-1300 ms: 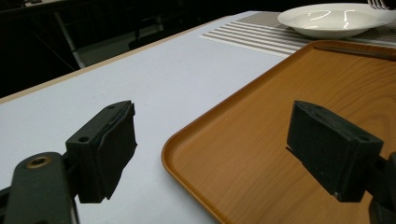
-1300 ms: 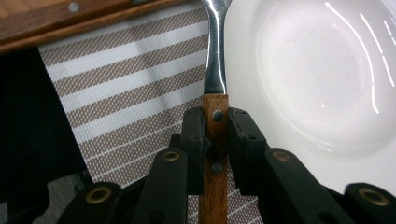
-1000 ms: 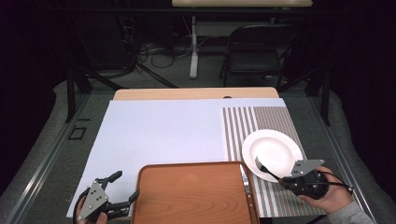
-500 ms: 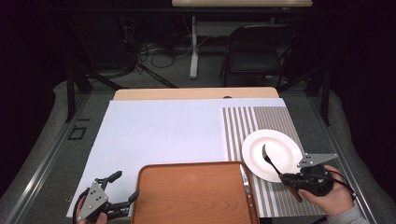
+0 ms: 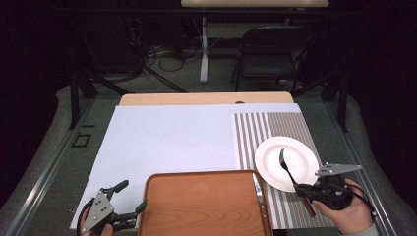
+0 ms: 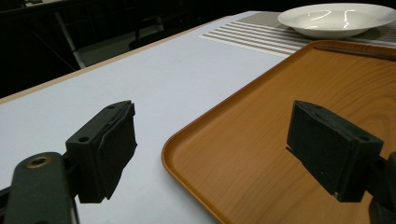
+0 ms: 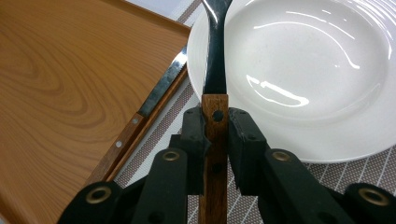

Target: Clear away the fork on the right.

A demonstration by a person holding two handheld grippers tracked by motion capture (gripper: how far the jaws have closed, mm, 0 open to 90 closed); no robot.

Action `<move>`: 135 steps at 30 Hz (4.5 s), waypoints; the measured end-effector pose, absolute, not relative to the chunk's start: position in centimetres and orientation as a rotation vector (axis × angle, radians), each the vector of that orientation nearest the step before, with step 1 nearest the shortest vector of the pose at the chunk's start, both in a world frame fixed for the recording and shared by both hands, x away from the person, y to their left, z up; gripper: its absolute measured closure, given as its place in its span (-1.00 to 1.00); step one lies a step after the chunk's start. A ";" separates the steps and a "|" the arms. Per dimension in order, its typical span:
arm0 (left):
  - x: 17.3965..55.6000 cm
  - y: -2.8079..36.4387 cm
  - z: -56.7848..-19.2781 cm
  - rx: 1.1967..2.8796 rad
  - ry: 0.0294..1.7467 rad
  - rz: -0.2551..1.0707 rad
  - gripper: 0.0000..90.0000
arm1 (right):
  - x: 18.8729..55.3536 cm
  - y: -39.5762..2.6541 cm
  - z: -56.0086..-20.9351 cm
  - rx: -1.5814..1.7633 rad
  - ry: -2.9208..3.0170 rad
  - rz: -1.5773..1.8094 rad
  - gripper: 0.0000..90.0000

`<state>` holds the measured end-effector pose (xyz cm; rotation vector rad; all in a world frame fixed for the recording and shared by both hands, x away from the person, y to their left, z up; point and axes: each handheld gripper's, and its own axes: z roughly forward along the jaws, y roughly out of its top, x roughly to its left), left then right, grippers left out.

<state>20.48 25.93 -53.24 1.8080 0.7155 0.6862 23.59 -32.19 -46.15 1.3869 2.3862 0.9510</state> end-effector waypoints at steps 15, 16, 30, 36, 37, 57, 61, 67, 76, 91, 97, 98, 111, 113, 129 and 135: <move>20.5 26.0 -53.2 1.809 0.714 0.687 -0.65 | 23.3 -29.0 -46.5 1.331 2.410 1.018 0.72; 20.5 26.0 -53.2 1.810 0.712 0.686 -0.65 | 23.3 -28.6 -46.6 1.330 2.419 1.018 0.72; 20.4 26.0 -53.2 1.808 0.712 0.684 -0.65 | 23.7 -23.0 -47.4 1.205 2.537 1.123 0.72; 20.4 26.1 -53.2 1.810 0.707 0.690 -0.65 | 23.9 -21.8 -47.8 1.183 2.559 1.145 0.72; 20.4 26.1 -53.2 1.810 0.707 0.690 -0.65 | 23.9 -21.7 -47.9 1.183 2.563 1.150 0.72; 20.4 26.1 -53.1 1.809 0.705 0.692 -0.65 | 24.1 -20.4 -49.5 1.290 2.584 1.120 0.71; 20.4 26.1 -53.1 1.807 0.706 0.691 -0.65 | 24.2 -20.2 -50.0 1.309 2.600 1.099 0.71; 20.3 26.1 -53.1 1.806 0.708 0.692 -0.65 | 24.3 -20.1 -50.1 1.334 2.668 0.961 0.71; 20.4 26.1 -53.1 1.809 0.705 0.692 -0.65 | 24.4 -19.5 -51.3 1.383 2.614 1.001 0.71; 20.4 26.1 -53.2 1.810 0.708 0.688 -0.65 | 25.2 -19.4 -53.0 1.456 2.623 0.989 0.71; 20.4 26.1 -53.2 1.807 0.711 0.686 -0.65 | 25.2 -19.1 -53.7 1.473 2.600 1.024 0.71; 20.4 26.1 -53.2 1.807 0.710 0.686 -0.65 | 25.3 -19.2 -53.5 1.470 2.640 0.963 0.71; 20.5 26.1 -53.2 1.810 0.710 0.683 -0.65 | 25.3 -19.5 -53.3 1.428 2.633 1.004 0.55; 20.5 26.1 -53.2 1.808 0.712 0.682 -0.65 | 25.2 -19.4 -53.2 1.403 2.619 1.048 0.55; 20.4 26.1 -53.1 1.811 0.702 0.689 -0.65 | 25.0 -18.2 -53.4 1.199 2.662 1.074 1.00; 20.4 26.1 -53.1 1.810 0.705 0.687 -0.65 | 25.0 -17.4 -53.9 1.160 2.694 1.062 1.00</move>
